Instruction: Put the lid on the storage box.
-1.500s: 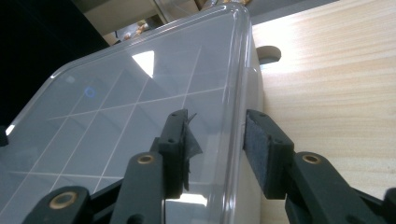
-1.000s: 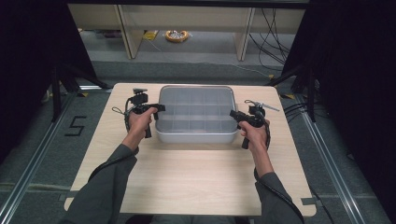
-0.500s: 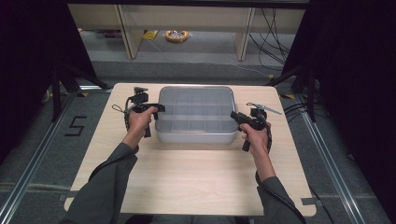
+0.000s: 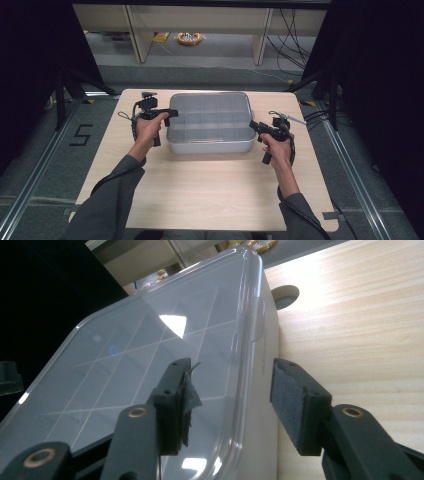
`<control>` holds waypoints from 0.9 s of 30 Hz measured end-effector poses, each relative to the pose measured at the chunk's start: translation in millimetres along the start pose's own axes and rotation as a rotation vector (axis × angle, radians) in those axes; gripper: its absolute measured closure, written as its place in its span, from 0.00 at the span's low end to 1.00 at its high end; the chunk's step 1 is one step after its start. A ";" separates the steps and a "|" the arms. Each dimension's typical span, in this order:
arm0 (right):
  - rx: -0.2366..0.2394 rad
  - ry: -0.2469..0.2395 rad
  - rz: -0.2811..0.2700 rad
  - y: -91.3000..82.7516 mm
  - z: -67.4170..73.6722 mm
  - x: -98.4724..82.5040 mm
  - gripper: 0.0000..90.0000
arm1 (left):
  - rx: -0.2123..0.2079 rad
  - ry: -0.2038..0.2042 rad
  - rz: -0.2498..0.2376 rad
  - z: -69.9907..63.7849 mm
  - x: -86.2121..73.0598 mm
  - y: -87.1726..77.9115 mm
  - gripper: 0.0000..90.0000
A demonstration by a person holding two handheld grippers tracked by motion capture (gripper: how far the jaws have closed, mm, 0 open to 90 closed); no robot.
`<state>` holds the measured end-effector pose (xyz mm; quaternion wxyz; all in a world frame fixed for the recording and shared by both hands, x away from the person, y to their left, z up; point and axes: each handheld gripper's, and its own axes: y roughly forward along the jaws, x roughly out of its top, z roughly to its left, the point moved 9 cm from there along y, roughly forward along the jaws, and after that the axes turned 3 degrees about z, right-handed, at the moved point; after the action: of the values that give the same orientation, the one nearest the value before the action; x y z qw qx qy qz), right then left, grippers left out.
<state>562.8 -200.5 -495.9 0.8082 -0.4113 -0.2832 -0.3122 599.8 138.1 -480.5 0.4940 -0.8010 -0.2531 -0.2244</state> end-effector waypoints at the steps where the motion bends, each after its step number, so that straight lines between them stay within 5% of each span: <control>1: 0.001 -0.024 -0.014 -3.3 -0.9 0.8 0.56 | -0.003 0.004 0.000 1.4 0.0 -2.6 0.29; 2: 0.011 -0.073 -0.023 -5.2 -3.8 2.1 0.56 | -0.010 0.006 -0.005 2.8 0.0 -5.8 0.29; 4: 0.016 -0.022 -0.012 -13.2 1.2 -0.8 0.55 | -0.022 0.022 -0.009 6.9 -2.2 -12.7 0.29; 15: 0.036 -0.139 -0.012 -43.3 11.5 -16.7 0.51 | -0.116 0.068 0.005 19.3 -41.6 -45.0 0.29; 19: 0.052 -0.105 0.005 -51.9 17.5 -29.1 0.50 | -0.130 0.078 0.009 25.4 -56.4 -51.7 0.29; 20: 0.055 -0.152 0.005 -53.8 14.1 -32.7 0.50 | -0.134 0.078 0.009 25.8 -60.1 -53.0 0.29; 23: 0.054 -0.156 0.006 -57.4 14.3 -36.2 0.49 | -0.151 0.082 0.002 25.1 -69.8 -57.0 0.29; 26: 0.056 -0.111 0.037 -65.8 18.8 -45.1 0.48 | -0.167 0.089 0.005 22.9 -81.5 -60.3 0.29; 27: 0.054 -0.143 0.027 -65.8 16.7 -45.6 0.48 | -0.176 0.089 0.005 21.5 -85.3 -61.3 0.29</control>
<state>481.5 -204.8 -488.0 0.8008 -0.4142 -0.3432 -0.2633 498.0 165.5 -499.7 0.4331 -0.8311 -0.2084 -0.2798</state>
